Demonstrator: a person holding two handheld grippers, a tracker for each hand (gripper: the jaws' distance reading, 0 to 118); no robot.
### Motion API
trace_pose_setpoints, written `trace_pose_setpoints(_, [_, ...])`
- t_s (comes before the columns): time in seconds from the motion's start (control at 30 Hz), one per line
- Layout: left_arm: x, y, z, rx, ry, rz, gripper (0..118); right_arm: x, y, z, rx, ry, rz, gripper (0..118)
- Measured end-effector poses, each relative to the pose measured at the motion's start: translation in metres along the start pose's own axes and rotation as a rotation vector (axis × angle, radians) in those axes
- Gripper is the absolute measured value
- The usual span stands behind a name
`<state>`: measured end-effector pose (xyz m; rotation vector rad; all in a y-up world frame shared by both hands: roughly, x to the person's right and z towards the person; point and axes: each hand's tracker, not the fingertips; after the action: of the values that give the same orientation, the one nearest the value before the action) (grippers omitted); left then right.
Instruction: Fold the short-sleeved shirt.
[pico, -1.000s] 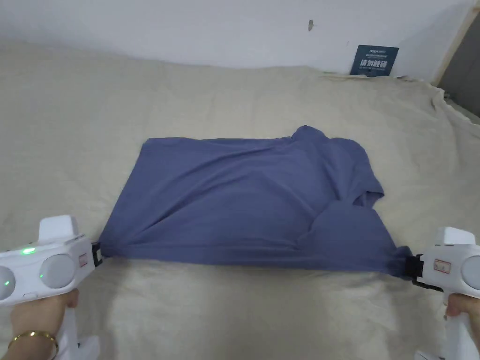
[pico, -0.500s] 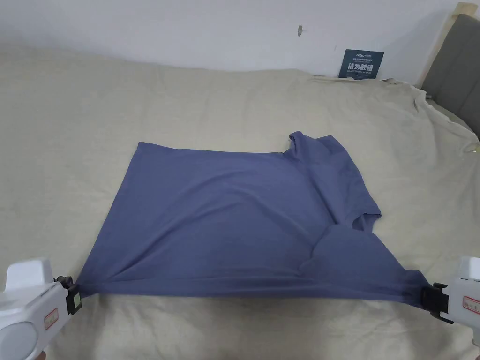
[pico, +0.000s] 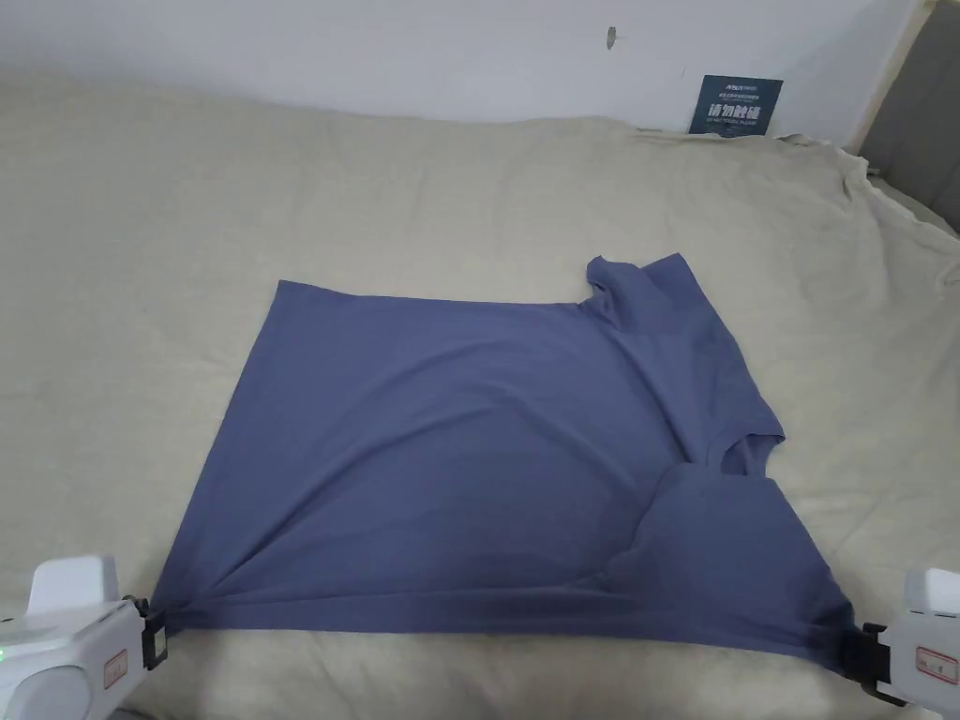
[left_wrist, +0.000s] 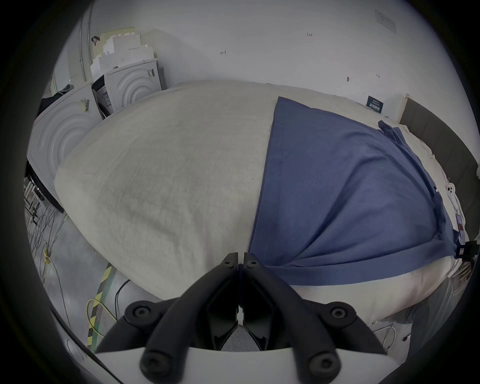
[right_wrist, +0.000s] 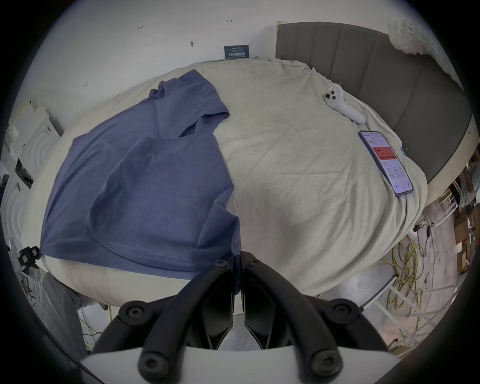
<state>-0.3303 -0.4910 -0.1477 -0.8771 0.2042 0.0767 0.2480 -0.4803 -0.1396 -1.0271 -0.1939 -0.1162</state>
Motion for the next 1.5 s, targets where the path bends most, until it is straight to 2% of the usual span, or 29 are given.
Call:
trace_pose_setpoints(0.07, [-0.001,0.003,0.0,0.003,-0.001,0.01,20,0.0,0.001,-0.001,-0.004,0.004,0.004,10])
trace_pose_setpoints(0.13, [-0.003,0.006,0.001,-0.007,0.012,0.009,56,0.001,0.004,0.002,-0.001,0.007,0.004,55])
trace_pose_setpoints(0.17, [-0.005,0.008,0.003,-0.008,0.017,0.008,71,0.002,0.006,0.006,0.001,0.007,0.005,71])
trace_pose_setpoints(0.2, [-0.009,0.011,0.006,-0.011,0.014,0.01,78,0.004,0.009,0.009,0.003,0.008,0.007,77])
trace_pose_setpoints(0.23, [-0.013,0.014,0.011,-0.013,0.01,0.025,78,0.006,0.012,0.012,0.0,0.013,0.009,77])
trace_pose_setpoints(0.27, [-0.017,0.018,0.015,-0.009,0.003,0.049,98,0.007,0.016,0.019,0.006,0.019,0.005,92])
trace_pose_setpoints(0.3, [-0.021,0.024,0.021,0.011,-0.01,0.08,117,0.008,0.02,0.029,0.029,0.03,0.002,98])
trace_pose_setpoints(0.4, [-0.03,0.047,0.042,0.092,-0.038,0.142,118,0.009,0.04,0.056,0.124,0.037,0.024,98])
trace_pose_setpoints(0.6, [-0.009,0.101,0.081,0.321,-0.053,0.094,118,-0.005,0.081,0.116,0.392,0.025,0.014,98])
trace_pose_setpoints(0.83, [0.039,0.117,0.096,0.609,-0.05,0.006,118,-0.044,0.079,0.147,0.727,0.001,0.045,98])
trace_pose_setpoints(0.87, [0.046,0.115,0.097,0.63,-0.064,-0.005,117,-0.048,0.075,0.147,0.754,0.007,0.039,98])
trace_pose_setpoints(0.93, [0.056,0.108,0.099,0.657,-0.095,-0.021,108,-0.055,0.068,0.146,0.781,0.022,0.024,97])
trace_pose_setpoints(0.97, [0.061,0.104,0.099,0.667,-0.106,-0.029,99,-0.057,0.066,0.143,0.795,0.028,0.012,97])
trace_pose_setpoints(1.03, [0.067,0.098,0.098,0.671,-0.126,-0.042,68,-0.062,0.058,0.141,0.816,0.044,-0.004,89])
trace_pose_setpoints(1.07, [0.07,0.095,0.097,0.668,-0.133,-0.045,52,-0.063,0.055,0.139,0.819,0.061,-0.003,77])
trace_pose_setpoints(1.1, [0.073,0.092,0.096,0.662,-0.141,-0.05,32,-0.065,0.052,0.138,0.826,0.08,-0.002,55])
trace_pose_setpoints(1.13, [0.075,0.09,0.096,0.659,-0.147,-0.054,20,-0.067,0.049,0.138,0.827,0.08,0.001,36])
trace_pose_setpoints(1.17, [0.075,0.087,0.095,0.656,-0.153,-0.057,12,-0.071,0.046,0.138,0.83,0.076,0.007,23])
trace_pose_setpoints(1.23, [0.077,0.082,0.095,0.653,-0.162,-0.055,9,-0.075,0.043,0.137,0.839,0.068,0.013,19])
trace_pose_setpoints(1.27, [0.076,0.081,0.094,0.65,-0.169,-0.054,4,-0.077,0.041,0.137,0.843,0.072,0.005,8])
trace_pose_setpoints(1.33, [0.076,0.079,0.093,0.642,-0.177,-0.06,0,-0.077,0.041,0.138,0.829,0.092,-0.001,2])
trace_pose_setpoints(1.5, [0.078,0.071,0.096,0.638,-0.181,-0.08,0,-0.084,0.038,0.138,0.822,0.085,0.005,0])
